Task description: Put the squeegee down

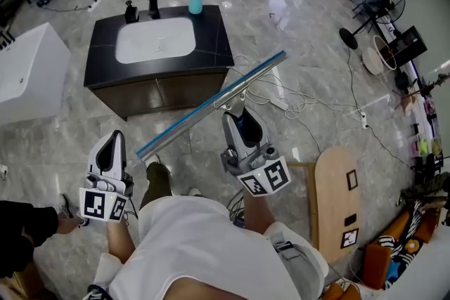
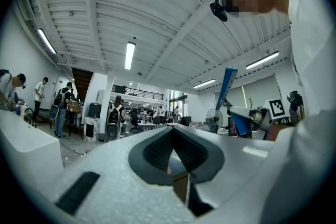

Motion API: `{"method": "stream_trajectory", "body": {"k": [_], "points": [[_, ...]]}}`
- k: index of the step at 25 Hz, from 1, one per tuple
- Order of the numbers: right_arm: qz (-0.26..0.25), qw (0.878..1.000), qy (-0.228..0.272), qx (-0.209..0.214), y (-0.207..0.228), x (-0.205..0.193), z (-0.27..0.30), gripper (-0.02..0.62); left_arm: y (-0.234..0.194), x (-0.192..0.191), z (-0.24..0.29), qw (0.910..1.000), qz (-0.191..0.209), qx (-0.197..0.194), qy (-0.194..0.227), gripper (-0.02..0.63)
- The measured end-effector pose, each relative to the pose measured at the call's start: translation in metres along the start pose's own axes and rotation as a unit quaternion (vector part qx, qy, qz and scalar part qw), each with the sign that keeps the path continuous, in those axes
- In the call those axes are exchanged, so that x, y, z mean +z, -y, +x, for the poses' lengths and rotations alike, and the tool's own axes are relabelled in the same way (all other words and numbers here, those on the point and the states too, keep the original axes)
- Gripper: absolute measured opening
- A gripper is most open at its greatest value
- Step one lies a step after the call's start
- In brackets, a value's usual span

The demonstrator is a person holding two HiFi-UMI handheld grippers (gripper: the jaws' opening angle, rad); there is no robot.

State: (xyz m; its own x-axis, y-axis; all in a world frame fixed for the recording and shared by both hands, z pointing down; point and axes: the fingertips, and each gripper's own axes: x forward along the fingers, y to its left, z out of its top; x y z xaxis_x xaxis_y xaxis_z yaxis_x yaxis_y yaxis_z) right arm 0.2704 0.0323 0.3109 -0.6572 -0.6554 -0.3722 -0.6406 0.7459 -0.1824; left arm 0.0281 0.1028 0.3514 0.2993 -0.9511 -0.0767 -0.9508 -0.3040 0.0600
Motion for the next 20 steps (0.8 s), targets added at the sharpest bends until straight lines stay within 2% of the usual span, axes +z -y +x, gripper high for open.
{"method": "stream_trajectory", "body": {"k": [5,12,20], "points": [[-0.004,1.000,0.002,-0.009,0.005,-0.019,0.054,0.138,-0.051,-0.001,0.035,0.9999,-0.002,-0.013,-0.002,0.006],[-0.014,0.999,-0.006,-0.028,0.000,-0.050,0.149,0.138,-0.147,0.006,0.086,0.9991,-0.010,-0.042,-0.003,0.006],[-0.011,0.999,-0.015,-0.049,-0.008,-0.093,0.238,0.138,-0.247,0.002,0.119,0.9986,-0.004,-0.051,-0.015,0.006]]}}
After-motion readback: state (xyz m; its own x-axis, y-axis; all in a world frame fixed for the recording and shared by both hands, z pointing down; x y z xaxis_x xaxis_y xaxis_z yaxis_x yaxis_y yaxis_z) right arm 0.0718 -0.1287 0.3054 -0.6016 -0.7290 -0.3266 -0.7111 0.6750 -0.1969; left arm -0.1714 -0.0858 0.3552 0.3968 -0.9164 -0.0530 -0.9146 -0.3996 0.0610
